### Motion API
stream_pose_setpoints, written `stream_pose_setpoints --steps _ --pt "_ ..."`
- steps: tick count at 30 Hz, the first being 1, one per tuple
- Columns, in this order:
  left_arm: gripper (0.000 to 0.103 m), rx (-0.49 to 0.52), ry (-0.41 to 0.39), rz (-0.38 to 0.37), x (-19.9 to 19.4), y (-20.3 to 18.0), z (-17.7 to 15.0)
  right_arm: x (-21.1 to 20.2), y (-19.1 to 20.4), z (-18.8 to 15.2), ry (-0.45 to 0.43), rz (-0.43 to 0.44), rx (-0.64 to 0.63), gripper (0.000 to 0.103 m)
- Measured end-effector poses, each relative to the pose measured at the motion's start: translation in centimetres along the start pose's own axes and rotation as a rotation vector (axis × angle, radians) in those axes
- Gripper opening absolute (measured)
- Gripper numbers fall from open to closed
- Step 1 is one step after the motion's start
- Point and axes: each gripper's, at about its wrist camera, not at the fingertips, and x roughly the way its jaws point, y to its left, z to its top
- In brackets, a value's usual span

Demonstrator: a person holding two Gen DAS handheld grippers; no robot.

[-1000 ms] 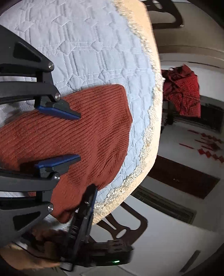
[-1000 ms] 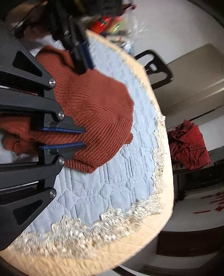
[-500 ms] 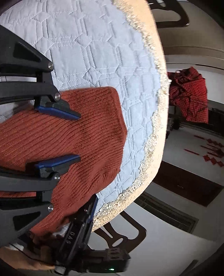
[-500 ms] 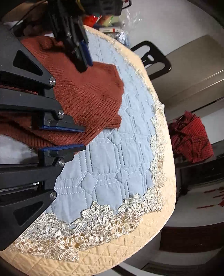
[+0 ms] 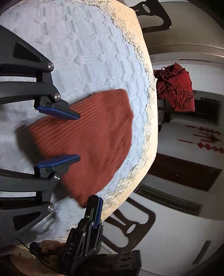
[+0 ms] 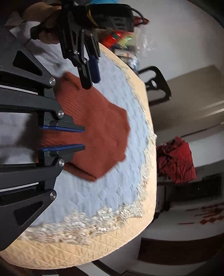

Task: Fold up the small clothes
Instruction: 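Pinch the folded sweater edge with the right gripper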

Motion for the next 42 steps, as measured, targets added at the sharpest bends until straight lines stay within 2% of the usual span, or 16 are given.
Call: stream_pose_setpoints --steps 5,8,13,26,36,40,42 --pt "0.038 0.054 0.006 0.05 0.6 -1.2 -1.7 1.4 0.5 -2.2 0.069 -0.043 -0.023 0.014" --pt "0.037 0.032 -0.004 0.039 0.8 -0.9 -1.9 2.5 0.0 -2.8 0.091 -0.059 -0.022 0.013" --pt "0.037 0.027 -0.012 0.053 1.2 -0.8 -2.7 2.7 0.5 -3.3 0.09 -0.087 -0.043 0.013" --pt "0.037 0.01 -0.019 0.086 1.1 -1.2 -2.9 2.6 0.4 -3.7 0.054 -0.091 -0.004 0.012" --pt "0.037 -0.031 -0.01 0.081 -0.5 -0.9 -3.2 0.6 0.9 -3.4 0.036 -0.106 0.032 0.014" --pt "0.037 -0.012 -0.022 0.088 -0.9 -1.4 -3.2 0.0 1.2 -3.1 0.009 -0.116 0.02 0.014" --pt "0.037 -0.003 -0.006 0.089 -0.5 -1.5 -3.3 0.4 0.9 -3.1 0.023 -0.116 0.029 0.014"
